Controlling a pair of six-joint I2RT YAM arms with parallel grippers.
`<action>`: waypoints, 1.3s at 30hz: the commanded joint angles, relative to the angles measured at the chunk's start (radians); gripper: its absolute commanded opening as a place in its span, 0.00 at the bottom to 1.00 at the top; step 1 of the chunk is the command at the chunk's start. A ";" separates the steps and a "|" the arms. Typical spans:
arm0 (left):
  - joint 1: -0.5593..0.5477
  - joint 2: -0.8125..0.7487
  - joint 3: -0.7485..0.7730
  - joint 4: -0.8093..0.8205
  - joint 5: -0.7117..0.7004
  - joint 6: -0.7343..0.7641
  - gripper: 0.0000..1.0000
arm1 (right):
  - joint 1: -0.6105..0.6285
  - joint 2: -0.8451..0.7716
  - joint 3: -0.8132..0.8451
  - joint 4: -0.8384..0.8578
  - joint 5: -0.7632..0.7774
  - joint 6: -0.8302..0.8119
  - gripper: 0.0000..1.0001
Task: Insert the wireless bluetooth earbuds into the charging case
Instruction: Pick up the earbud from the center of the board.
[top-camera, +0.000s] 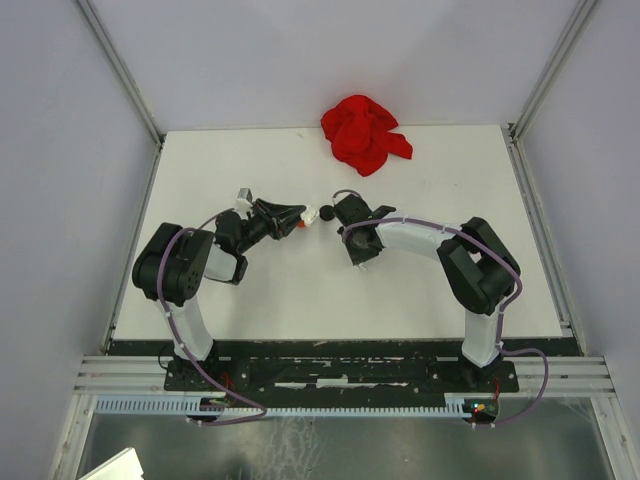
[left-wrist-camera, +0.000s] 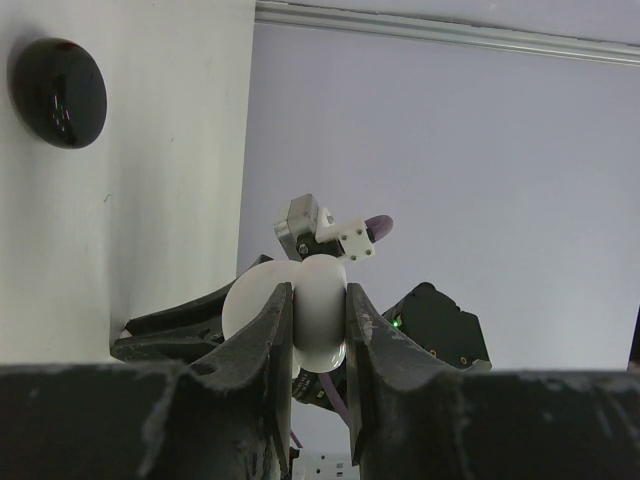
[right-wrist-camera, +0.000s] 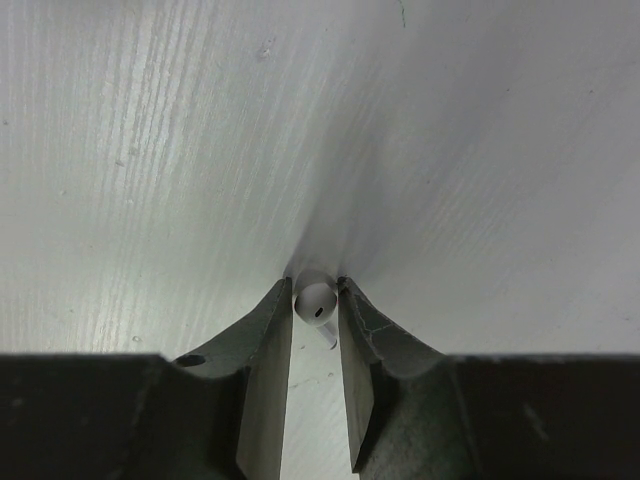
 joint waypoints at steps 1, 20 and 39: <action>0.006 -0.023 -0.004 0.071 0.010 0.013 0.03 | 0.000 0.056 -0.019 -0.045 0.013 -0.011 0.34; 0.005 -0.033 -0.013 0.071 0.009 0.016 0.03 | -0.003 0.042 -0.021 -0.050 -0.005 -0.003 0.20; -0.027 -0.016 0.002 0.067 -0.021 -0.021 0.03 | -0.027 -0.379 -0.128 0.495 -0.071 -0.018 0.05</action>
